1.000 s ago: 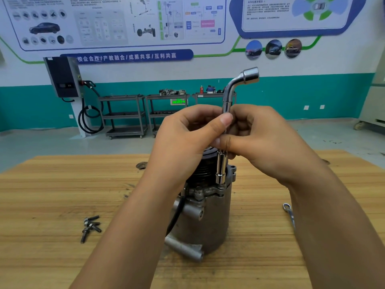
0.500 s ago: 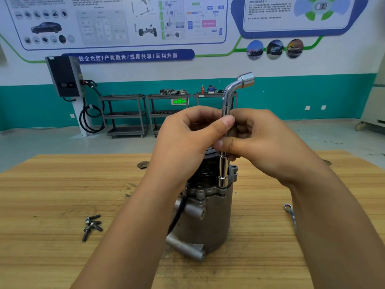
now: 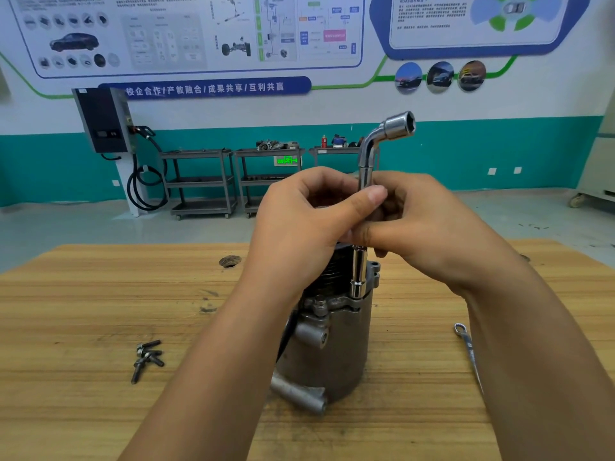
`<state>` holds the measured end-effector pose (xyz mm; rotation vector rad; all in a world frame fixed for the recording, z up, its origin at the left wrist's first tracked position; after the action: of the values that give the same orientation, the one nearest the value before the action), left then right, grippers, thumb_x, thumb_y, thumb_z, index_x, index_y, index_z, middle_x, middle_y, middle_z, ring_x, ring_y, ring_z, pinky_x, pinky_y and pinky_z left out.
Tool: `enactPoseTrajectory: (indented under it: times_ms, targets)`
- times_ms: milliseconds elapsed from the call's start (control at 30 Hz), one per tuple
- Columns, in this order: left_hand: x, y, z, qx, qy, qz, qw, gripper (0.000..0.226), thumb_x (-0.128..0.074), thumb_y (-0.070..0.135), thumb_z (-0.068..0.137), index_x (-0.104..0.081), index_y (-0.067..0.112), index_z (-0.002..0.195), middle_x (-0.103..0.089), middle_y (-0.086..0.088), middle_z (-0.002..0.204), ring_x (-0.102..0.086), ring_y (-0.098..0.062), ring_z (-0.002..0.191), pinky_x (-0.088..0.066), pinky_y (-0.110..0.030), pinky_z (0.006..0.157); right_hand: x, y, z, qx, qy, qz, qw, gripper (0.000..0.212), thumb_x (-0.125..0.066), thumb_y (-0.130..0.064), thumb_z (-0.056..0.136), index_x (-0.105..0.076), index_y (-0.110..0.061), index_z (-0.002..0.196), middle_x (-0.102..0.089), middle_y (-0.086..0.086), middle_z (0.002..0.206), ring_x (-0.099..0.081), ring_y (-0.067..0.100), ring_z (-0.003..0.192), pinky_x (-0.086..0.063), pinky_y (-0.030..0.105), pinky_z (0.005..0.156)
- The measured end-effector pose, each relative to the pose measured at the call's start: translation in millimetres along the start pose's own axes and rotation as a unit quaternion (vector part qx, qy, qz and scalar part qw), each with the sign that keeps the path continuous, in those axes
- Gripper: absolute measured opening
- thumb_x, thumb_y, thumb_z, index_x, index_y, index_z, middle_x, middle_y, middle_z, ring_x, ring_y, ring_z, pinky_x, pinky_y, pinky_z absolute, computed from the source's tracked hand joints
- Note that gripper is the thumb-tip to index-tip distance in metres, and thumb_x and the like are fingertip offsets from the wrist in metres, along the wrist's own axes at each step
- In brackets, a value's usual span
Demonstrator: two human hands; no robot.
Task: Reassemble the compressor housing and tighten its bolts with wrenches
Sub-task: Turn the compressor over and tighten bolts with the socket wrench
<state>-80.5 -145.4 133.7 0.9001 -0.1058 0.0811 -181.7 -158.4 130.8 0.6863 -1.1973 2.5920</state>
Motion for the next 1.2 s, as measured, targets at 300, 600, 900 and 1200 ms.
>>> enactPoseTrajectory:
  times_ms: [300,600,900,1200]
  targets:
    - [1.6,-4.7,2.3,0.013,-0.008,0.022,1.0,0.008,-0.066,0.021,0.085,-0.073,0.02,0.087,-0.073,0.005,0.082,-0.067,-0.009,0.084,-0.053,-0.028,0.079,-3.1,5.5,-4.6,-0.017,-0.073,0.115,0.99,0.021,-0.069,-0.016,0.076,-0.07,-0.023,0.097,-0.074,-0.003,0.096,-0.068,0.009,0.093,-0.053,0.02,0.078]
    - [1.7,-5.4,2.4,0.017,-0.008,-0.013,1.0,0.014,-0.063,0.014,0.087,-0.073,0.022,0.092,-0.074,0.004,0.09,-0.068,-0.008,0.091,-0.053,-0.025,0.083,1.6,8.5,-4.2,-0.023,-0.049,0.129,0.99,0.016,-0.068,-0.026,0.064,-0.071,-0.022,0.079,-0.074,-0.005,0.078,-0.07,0.007,0.079,-0.05,0.013,0.069]
    - [-2.4,1.5,0.8,-0.016,-0.015,-0.047,0.999,0.015,-0.072,0.013,0.079,-0.071,0.021,0.092,-0.074,0.003,0.086,-0.069,-0.006,0.083,-0.053,-0.016,0.068,0.5,8.1,-0.7,-0.016,-0.017,0.074,0.997,0.02,-0.079,-0.016,0.066,-0.067,-0.014,0.081,-0.061,-0.006,0.062,-0.06,0.008,0.065,-0.053,0.022,0.064]
    - [-2.0,-0.5,1.5,-0.017,-0.008,-0.052,0.998,0.02,-0.07,0.009,0.081,-0.066,0.026,0.092,-0.07,0.004,0.068,-0.068,-0.005,0.07,-0.052,-0.016,0.06,-9.4,9.7,-0.3,-0.033,-0.039,0.087,0.995,0.038,-0.071,-0.022,0.067,-0.07,-0.015,0.105,-0.072,0.007,0.101,-0.068,0.02,0.097,-0.053,0.044,0.09]
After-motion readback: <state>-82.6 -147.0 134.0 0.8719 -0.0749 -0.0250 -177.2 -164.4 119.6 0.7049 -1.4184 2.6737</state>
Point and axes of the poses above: each hand's wrist, its own z-axis towards the middle knuckle, its own x-axis out of the back of the hand, y = z × x, the point moved 10 cm from there along z, towards the middle knuckle
